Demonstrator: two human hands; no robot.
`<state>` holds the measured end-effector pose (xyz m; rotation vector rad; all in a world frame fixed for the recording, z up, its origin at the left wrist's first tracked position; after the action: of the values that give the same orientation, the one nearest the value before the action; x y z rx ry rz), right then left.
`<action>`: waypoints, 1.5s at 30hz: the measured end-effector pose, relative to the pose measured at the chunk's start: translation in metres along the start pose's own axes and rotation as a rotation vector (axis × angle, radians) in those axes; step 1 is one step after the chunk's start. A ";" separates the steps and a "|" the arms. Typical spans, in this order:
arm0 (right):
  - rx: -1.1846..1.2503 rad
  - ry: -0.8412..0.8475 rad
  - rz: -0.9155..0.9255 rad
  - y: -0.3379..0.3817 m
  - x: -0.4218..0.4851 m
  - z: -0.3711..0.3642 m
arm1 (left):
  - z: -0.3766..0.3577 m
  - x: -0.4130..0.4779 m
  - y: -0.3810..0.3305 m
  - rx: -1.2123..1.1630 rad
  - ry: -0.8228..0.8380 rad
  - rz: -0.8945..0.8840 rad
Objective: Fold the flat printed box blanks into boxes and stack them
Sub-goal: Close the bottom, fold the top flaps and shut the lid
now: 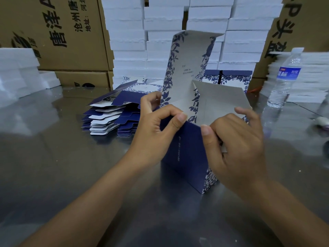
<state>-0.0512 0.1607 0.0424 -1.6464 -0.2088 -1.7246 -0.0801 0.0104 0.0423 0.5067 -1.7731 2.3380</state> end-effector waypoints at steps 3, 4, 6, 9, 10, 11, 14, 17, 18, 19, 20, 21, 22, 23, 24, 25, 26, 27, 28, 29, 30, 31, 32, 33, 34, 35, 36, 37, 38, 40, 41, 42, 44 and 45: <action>0.028 0.002 -0.009 -0.001 0.000 0.000 | -0.001 0.000 -0.002 -0.004 0.009 -0.004; 0.035 0.002 -0.008 -0.002 0.000 0.000 | -0.001 0.000 -0.002 -0.007 0.013 -0.001; 0.043 -0.001 -0.007 -0.001 0.001 -0.001 | -0.001 0.000 -0.001 0.005 0.017 -0.002; 0.057 -0.009 -0.002 0.000 0.001 -0.002 | 0.000 0.000 0.002 0.028 0.006 -0.012; 0.061 -0.011 0.000 0.001 0.001 -0.002 | 0.001 0.001 0.003 0.027 -0.005 -0.017; 0.064 -0.013 0.002 0.001 0.001 -0.001 | 0.002 0.002 0.004 0.021 -0.019 -0.019; 0.078 -0.018 0.004 0.001 -0.001 0.001 | 0.005 0.005 0.006 0.000 -0.047 -0.027; 0.093 -0.024 0.000 0.000 -0.001 0.001 | 0.004 0.005 0.005 0.009 -0.054 -0.043; 0.093 -0.026 0.000 0.000 -0.001 0.001 | 0.004 0.005 0.005 0.008 -0.059 -0.043; 0.090 -0.028 0.000 0.000 -0.001 0.001 | 0.004 0.005 0.006 0.008 -0.068 -0.048; 0.089 -0.029 0.001 0.000 -0.001 0.000 | 0.005 0.005 0.006 0.011 -0.077 -0.058; 0.090 -0.031 0.001 0.001 -0.001 0.000 | 0.005 0.005 0.006 0.017 -0.083 -0.069; 0.093 -0.033 0.001 0.001 -0.001 0.001 | 0.005 0.005 0.007 0.023 -0.087 -0.077; 0.099 -0.038 0.000 0.001 -0.001 0.001 | 0.005 0.005 0.007 0.027 -0.092 -0.081; 0.106 -0.044 0.001 0.001 -0.001 0.003 | 0.006 0.006 0.009 0.027 -0.104 -0.077; 0.116 -0.049 0.002 0.002 -0.001 0.004 | 0.008 0.007 0.010 0.019 -0.122 -0.066; 0.125 -0.054 0.006 0.003 -0.001 0.004 | 0.010 0.009 0.012 0.005 -0.138 -0.052; 0.134 -0.058 0.009 0.004 0.000 0.005 | 0.011 0.011 0.013 -0.006 -0.143 -0.041; 0.142 -0.061 0.012 0.006 0.001 0.005 | 0.012 0.012 0.014 -0.005 -0.142 -0.036; 0.147 -0.064 0.016 0.007 0.002 0.005 | 0.013 0.014 0.014 0.008 -0.141 -0.035; 0.150 -0.065 0.017 0.008 0.002 0.005 | 0.013 0.014 0.015 0.022 -0.140 -0.038; 0.153 -0.065 0.016 0.009 0.002 0.005 | 0.013 0.015 0.015 0.029 -0.141 -0.039; 0.162 -0.065 0.015 0.009 0.002 0.005 | 0.013 0.015 0.015 0.029 -0.143 -0.037; 0.174 -0.061 0.015 0.009 0.002 0.006 | 0.013 0.015 0.015 0.029 -0.146 -0.035; 0.184 -0.056 0.020 0.008 0.002 0.006 | 0.013 0.015 0.015 0.028 -0.152 -0.038; 0.188 -0.047 0.024 0.007 0.002 0.006 | 0.013 0.014 0.015 0.023 -0.157 -0.040; 0.189 -0.039 0.029 0.007 0.003 0.007 | 0.013 0.014 0.014 0.010 -0.159 -0.039; 0.186 -0.035 0.035 0.005 0.003 0.007 | 0.014 0.013 0.014 -0.010 -0.155 -0.034; 0.179 -0.039 0.037 0.004 0.004 0.008 | 0.014 0.012 0.013 -0.029 -0.149 -0.032; 0.169 -0.071 0.031 -0.002 0.004 0.010 | 0.014 0.011 0.011 -0.073 -0.133 -0.028; 0.172 -0.104 0.023 -0.005 0.005 0.012 | 0.015 0.011 0.011 -0.113 -0.123 -0.019; 0.166 -0.147 0.016 -0.009 0.007 0.014 | 0.015 0.011 0.010 -0.160 -0.113 -0.004; 0.137 -0.249 -0.021 -0.019 0.010 0.019 | 0.016 0.011 0.011 -0.226 -0.109 0.030; 0.144 -0.292 -0.055 -0.024 0.010 0.021 | 0.017 0.011 0.011 -0.244 -0.104 0.045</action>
<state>-0.0480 0.1859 0.0639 -1.7926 -0.5088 -1.4655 -0.0911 -0.0096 0.0401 0.5638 -2.1013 2.1154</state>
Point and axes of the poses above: each hand's wrist, its own x-axis towards the middle knuckle, its own z-axis out of the back of the hand, y = z × x, the point moved 3 cm from there along x, towards the middle knuckle, and after that the axes turned 15 degrees about z, right-handed, at the moved point
